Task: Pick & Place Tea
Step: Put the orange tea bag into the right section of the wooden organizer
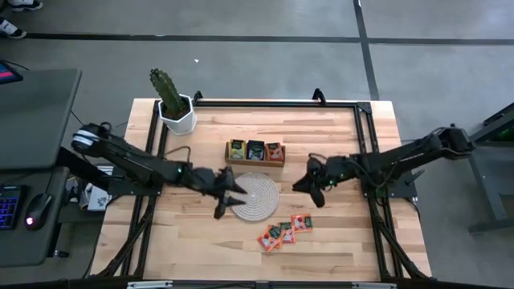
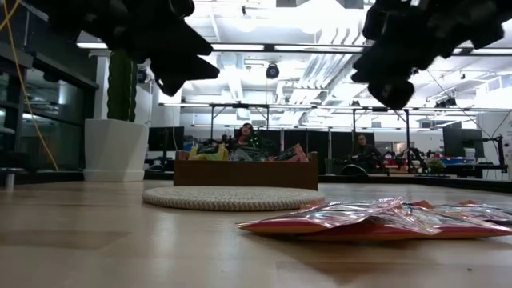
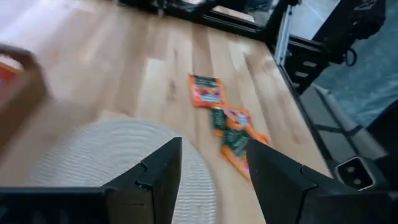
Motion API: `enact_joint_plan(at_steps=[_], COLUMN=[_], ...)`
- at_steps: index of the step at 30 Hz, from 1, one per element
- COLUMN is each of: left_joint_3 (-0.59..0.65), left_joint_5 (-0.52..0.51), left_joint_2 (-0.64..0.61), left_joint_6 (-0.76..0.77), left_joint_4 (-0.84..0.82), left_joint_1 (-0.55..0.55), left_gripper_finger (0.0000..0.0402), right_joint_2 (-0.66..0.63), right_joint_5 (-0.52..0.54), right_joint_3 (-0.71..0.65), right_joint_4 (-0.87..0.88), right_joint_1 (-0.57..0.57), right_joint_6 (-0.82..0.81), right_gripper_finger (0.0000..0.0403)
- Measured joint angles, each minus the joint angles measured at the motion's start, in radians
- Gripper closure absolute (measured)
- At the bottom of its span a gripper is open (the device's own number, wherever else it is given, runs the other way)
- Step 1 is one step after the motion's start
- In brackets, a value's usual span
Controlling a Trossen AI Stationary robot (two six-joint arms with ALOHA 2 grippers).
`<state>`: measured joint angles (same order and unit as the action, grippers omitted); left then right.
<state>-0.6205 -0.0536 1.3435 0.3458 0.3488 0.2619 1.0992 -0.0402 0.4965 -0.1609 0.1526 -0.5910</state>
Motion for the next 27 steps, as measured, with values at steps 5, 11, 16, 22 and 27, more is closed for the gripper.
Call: enact_joint_plan(at_steps=[5, 11, 16, 22, 27], left_joint_3=[-0.002, -0.088, -0.214, -0.414, -0.555], left_joint_5=[-0.044, -0.069, -0.07, -0.053, -0.028], left_joint_2=[0.132, 0.275, 0.385, 0.502, 0.574], left_joint_6=[0.147, 0.251, 0.23, 0.135, 0.054], left_joint_4=[0.146, 0.176, 0.074, -0.147, -0.34], left_joint_1=[0.083, 0.162, 0.206, 0.226, 0.225], left_gripper_finger=[0.0222, 0.0222, 0.0222, 0.0223, 0.0244], right_joint_2=[0.053, 0.134, 0.205, 0.298, 0.365], right_joint_5=[0.008, 0.007, 0.01, 0.058, 0.125], right_joint_3=[0.0, 0.0, -0.002, -0.002, 0.0], right_joint_4=[-0.002, -0.035, -0.107, -0.162, -0.273], right_joint_1=[0.075, 0.146, 0.197, 0.247, 0.3], right_joint_6=[-0.088, -0.09, -0.08, -0.15, -0.254], right_gripper_finger=[0.0331, 0.0331, 0.0331, 0.0331, 0.0331])
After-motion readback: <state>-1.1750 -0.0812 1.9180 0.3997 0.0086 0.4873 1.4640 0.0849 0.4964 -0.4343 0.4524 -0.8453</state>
